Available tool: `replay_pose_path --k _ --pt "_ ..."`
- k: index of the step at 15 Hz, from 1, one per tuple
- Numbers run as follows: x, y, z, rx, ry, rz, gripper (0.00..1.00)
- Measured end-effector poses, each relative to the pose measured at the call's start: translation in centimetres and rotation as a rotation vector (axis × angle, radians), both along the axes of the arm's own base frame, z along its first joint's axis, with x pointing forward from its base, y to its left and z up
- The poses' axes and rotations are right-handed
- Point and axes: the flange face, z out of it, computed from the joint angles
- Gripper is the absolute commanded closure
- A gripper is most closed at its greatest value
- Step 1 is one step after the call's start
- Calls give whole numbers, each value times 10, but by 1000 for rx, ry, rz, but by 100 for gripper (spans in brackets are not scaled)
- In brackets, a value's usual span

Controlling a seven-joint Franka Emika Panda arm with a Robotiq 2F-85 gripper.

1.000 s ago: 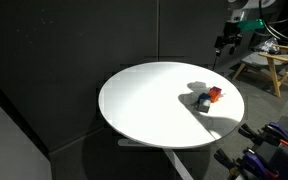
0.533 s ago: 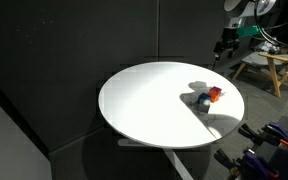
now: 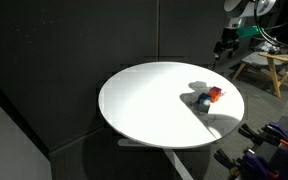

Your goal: Put the pink block on top of the grey and blue blocks

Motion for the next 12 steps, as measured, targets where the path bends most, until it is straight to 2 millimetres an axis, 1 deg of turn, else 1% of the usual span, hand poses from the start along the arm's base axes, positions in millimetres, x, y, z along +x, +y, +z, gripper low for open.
replay_pose_path --k 4,12 --pt "0 0 -7 2 12 -4 0" --pt "0 -12 -49 0 54 -40 0"
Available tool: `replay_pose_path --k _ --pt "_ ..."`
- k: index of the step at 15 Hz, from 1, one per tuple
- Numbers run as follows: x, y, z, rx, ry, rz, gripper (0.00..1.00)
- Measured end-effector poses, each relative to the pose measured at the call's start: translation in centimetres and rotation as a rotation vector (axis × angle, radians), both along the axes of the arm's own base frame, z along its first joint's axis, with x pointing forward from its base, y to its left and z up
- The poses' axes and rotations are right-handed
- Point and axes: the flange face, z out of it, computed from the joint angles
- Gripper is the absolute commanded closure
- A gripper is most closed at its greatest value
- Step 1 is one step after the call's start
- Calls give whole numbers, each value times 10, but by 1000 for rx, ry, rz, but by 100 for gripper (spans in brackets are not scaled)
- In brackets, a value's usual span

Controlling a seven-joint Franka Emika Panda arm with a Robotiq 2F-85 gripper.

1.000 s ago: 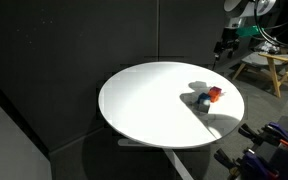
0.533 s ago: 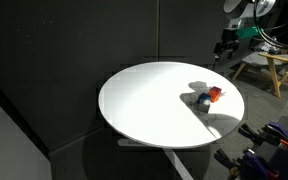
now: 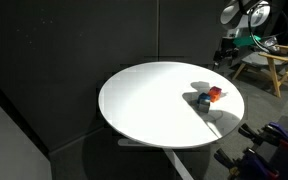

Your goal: Put the pink block on top of the grey and blue blocks

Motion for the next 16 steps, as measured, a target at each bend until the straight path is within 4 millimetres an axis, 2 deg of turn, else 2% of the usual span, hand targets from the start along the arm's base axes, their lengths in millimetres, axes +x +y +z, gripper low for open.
replay_pose_path --k 7,16 --pt "9 -14 -26 1 22 -176 0" --pt "12 -24 -42 17 30 -399 0"
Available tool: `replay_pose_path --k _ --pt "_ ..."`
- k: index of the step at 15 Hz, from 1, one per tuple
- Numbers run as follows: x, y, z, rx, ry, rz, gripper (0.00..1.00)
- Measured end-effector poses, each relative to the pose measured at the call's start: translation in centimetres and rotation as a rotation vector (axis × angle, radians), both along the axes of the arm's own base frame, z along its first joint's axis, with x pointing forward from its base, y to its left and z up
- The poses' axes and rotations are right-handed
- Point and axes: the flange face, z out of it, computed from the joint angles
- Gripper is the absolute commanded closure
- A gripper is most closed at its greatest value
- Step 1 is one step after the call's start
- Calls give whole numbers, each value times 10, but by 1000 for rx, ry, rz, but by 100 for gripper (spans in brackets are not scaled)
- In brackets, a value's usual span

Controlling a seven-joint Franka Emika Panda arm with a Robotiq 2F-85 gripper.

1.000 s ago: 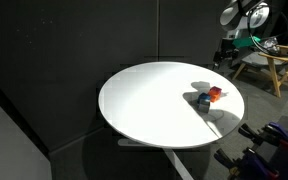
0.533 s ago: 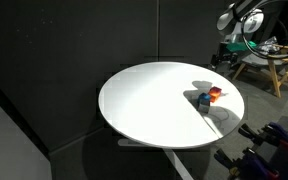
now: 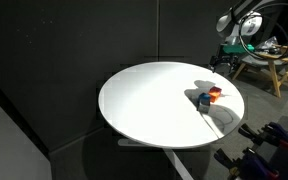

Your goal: Put the pink block on top of the grey and blue blocks

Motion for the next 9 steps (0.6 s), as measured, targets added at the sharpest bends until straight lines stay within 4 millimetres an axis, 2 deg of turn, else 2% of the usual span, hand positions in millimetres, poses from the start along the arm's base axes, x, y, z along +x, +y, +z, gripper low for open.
replay_pose_path --k 9 --pt "1 -5 -16 -18 -5 -123 0"
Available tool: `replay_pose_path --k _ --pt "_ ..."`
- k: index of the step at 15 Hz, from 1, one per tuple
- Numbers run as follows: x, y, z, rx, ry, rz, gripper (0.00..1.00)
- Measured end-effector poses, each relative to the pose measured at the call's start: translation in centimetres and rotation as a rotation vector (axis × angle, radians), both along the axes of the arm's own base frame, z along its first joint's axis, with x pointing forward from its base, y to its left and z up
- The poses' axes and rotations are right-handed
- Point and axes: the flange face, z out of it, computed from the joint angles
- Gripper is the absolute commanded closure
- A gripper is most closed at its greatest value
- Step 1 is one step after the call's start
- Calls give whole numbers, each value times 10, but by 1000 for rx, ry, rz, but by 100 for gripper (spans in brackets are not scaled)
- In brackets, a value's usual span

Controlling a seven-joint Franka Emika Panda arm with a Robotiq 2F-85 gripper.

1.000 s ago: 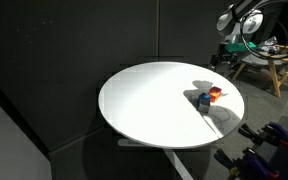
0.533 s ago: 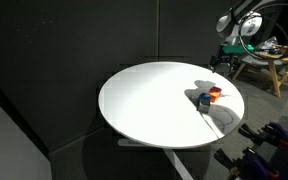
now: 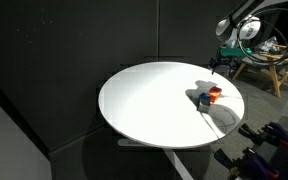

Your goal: Put the pink block on top of the grey and blue blocks

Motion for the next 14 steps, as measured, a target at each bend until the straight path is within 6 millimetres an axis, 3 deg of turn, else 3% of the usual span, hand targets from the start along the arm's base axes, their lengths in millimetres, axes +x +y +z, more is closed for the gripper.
replay_pose_path --k 14 --pt "0 -1 -36 14 -8 -164 0"
